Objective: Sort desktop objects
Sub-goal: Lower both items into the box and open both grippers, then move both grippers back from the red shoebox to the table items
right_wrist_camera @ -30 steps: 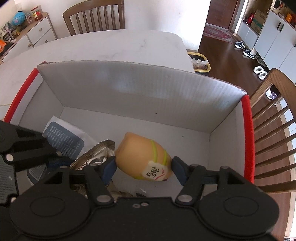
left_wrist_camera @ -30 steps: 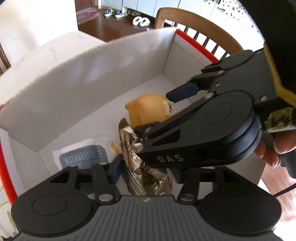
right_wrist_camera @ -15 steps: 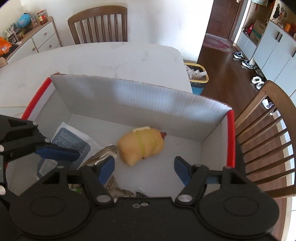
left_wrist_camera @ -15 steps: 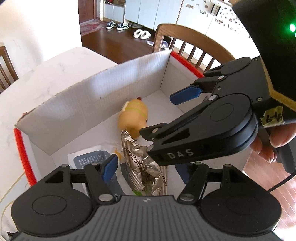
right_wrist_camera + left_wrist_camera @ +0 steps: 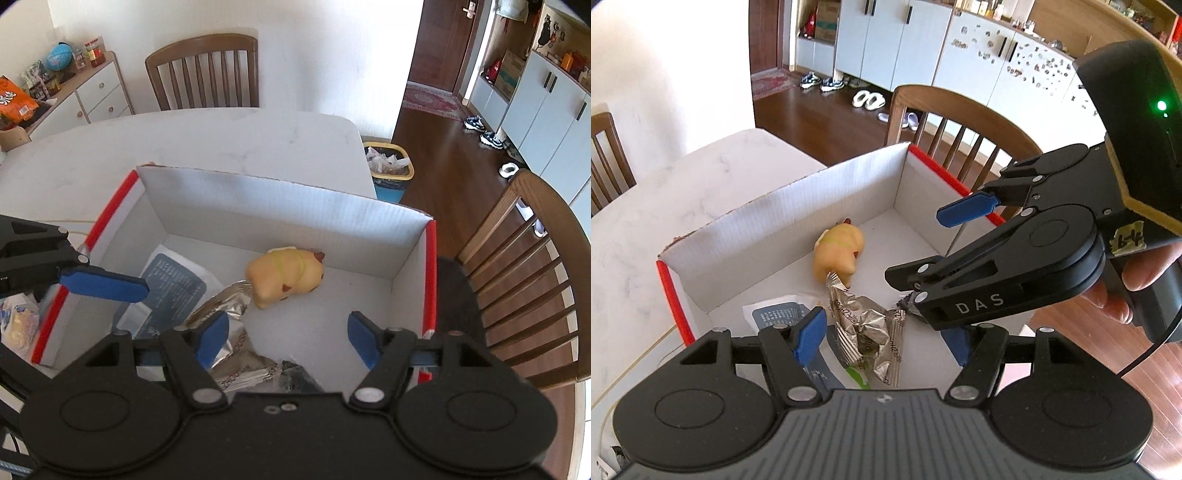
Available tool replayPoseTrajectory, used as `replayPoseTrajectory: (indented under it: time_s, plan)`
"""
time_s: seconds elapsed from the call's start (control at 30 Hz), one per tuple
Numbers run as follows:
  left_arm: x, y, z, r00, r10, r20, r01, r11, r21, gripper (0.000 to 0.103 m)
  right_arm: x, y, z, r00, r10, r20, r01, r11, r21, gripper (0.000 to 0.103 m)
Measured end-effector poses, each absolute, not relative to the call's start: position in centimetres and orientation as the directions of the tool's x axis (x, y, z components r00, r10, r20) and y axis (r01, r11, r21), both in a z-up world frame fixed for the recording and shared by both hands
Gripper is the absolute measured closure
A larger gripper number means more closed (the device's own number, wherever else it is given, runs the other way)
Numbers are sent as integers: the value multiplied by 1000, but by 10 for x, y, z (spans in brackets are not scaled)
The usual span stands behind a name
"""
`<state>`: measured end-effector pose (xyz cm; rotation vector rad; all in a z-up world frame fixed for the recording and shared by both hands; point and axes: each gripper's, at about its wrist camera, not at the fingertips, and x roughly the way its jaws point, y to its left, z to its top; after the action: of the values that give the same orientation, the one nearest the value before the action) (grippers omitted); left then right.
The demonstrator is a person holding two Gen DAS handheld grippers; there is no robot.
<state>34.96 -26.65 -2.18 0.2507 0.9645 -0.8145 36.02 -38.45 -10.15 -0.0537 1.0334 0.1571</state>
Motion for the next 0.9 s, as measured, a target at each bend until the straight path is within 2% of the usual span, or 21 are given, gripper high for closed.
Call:
replayPoseTrajectory:
  time_s: [0.43, 0.9]
  plan:
    - [312, -244, -2, 353, -567, -744, 722, 671, -168, 36, 313, -372, -66, 587, 100, -804, -172, 985, -2, 32]
    - [258, -184, 29, 399, -616, -679, 723, 667, -181, 36, 261, -332, -37, 646, 155, -747, -184, 982, 45, 31]
